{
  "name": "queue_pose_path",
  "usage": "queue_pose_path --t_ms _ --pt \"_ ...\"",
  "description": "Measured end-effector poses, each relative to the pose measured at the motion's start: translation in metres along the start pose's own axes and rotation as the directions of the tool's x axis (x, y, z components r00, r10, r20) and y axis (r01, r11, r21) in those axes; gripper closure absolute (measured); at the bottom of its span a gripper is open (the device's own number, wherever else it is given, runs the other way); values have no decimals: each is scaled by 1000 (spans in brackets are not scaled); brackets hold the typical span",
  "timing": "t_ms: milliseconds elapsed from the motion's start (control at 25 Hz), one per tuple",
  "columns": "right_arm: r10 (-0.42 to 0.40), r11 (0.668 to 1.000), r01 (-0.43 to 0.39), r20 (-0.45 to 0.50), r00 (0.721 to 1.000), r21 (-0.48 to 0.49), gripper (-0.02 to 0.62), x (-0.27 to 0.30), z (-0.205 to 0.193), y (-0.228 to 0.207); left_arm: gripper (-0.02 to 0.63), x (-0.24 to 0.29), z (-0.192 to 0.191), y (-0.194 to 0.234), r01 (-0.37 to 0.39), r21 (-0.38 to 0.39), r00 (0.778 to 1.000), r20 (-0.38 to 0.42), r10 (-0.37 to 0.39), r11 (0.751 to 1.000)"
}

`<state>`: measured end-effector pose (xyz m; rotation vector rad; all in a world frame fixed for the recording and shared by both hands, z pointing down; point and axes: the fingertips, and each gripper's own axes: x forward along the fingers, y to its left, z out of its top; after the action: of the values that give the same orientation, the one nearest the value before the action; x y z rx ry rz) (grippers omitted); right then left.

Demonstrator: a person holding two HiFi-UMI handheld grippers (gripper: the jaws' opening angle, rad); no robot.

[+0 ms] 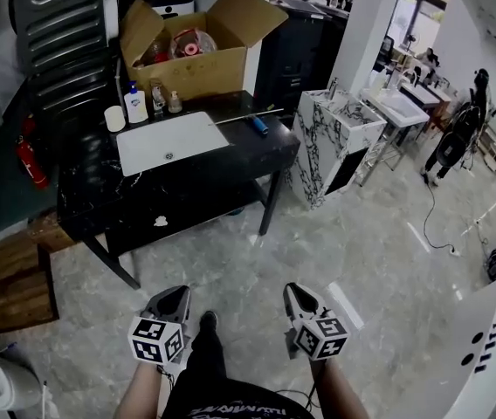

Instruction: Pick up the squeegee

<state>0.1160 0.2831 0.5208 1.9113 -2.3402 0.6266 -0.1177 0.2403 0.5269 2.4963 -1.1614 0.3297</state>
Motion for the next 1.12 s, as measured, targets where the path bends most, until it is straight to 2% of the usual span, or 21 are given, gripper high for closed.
queue_pose_path --t_ms 400,640,920,1120 --pt "-76 996 77 -29 997 33 538 169 61 -63 586 152 83 107 2 -4 1000 -15 -2 1000" --pt "-107 994 108 -37 994 25 538 281 113 -92 586 232 140 173 12 -12 1000 -25 -13 1000" --pt "-141 990 141 -31 990 7 537 385 165 -113 586 298 189 237 12 -28 1000 -21 -13 1000" --pt "-142 990 142 -17 990 7 537 421 188 -120 586 327 202 256 26 -41 999 -29 -27 999"
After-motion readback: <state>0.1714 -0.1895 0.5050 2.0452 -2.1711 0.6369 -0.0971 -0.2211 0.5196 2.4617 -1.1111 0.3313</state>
